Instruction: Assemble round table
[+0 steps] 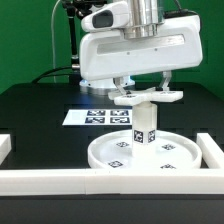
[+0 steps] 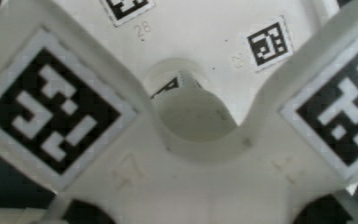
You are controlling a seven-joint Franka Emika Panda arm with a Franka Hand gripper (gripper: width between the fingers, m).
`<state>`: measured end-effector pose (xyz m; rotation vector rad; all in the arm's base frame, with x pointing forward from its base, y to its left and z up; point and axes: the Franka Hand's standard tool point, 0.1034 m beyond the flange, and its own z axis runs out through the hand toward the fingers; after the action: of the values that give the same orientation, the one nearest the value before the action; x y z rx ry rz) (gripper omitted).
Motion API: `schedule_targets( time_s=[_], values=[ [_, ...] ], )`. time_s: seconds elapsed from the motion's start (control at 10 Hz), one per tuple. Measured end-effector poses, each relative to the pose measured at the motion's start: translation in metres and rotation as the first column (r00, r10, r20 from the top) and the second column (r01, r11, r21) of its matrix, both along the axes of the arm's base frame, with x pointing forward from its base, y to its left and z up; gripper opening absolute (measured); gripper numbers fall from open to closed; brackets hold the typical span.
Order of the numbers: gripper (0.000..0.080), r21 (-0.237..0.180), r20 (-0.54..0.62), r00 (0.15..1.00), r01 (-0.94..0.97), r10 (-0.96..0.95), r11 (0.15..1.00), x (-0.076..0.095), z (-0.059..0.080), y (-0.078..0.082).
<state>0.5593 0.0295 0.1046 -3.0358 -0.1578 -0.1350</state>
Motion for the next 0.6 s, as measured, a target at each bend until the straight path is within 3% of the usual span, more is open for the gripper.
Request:
schedule_targets(
  time_s=[0.6],
  values=[
    [0.0453,0.004,-0.003,0.999,0.034,-0.034,0.999,0.0,0.0,-0.0004]
  ],
)
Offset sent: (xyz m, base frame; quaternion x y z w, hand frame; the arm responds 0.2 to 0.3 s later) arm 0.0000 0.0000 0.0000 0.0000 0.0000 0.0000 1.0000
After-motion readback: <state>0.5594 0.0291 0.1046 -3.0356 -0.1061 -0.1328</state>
